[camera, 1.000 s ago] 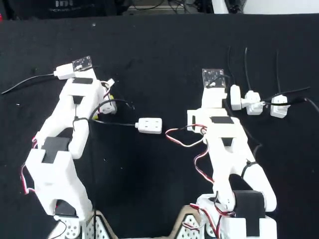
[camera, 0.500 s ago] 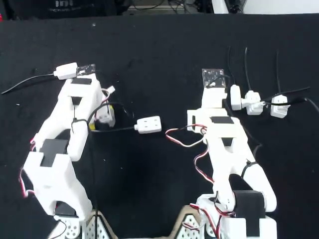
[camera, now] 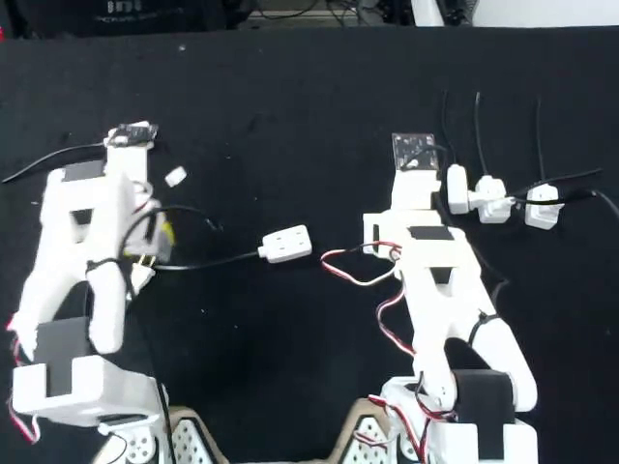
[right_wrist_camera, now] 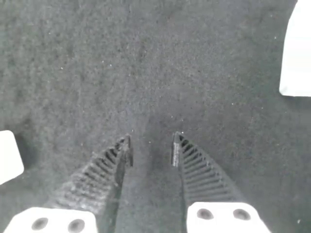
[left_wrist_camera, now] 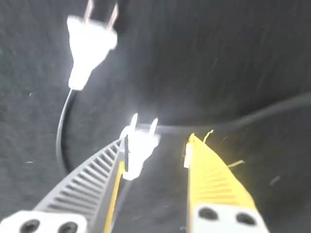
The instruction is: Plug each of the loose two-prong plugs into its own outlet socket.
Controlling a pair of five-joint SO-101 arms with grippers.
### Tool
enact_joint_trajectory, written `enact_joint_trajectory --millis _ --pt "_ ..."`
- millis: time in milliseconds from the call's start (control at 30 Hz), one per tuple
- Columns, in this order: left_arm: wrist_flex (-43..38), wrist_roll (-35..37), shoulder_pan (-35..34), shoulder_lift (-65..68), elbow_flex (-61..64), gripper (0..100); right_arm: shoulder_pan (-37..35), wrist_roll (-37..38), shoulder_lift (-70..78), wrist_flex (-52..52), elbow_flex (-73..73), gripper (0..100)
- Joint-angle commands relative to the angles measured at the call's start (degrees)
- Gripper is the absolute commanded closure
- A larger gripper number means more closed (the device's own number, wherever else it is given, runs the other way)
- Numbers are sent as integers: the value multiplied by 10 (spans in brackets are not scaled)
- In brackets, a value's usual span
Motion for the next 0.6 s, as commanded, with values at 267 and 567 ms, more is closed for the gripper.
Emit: enact_joint_trajectory --millis 267,567 --pt "13 -215 -71 77 -9 801 11 -3 -26 -7 -29 868" --pt "-37 -213 -71 120 -10 803 11 -3 -26 -7 -29 868"
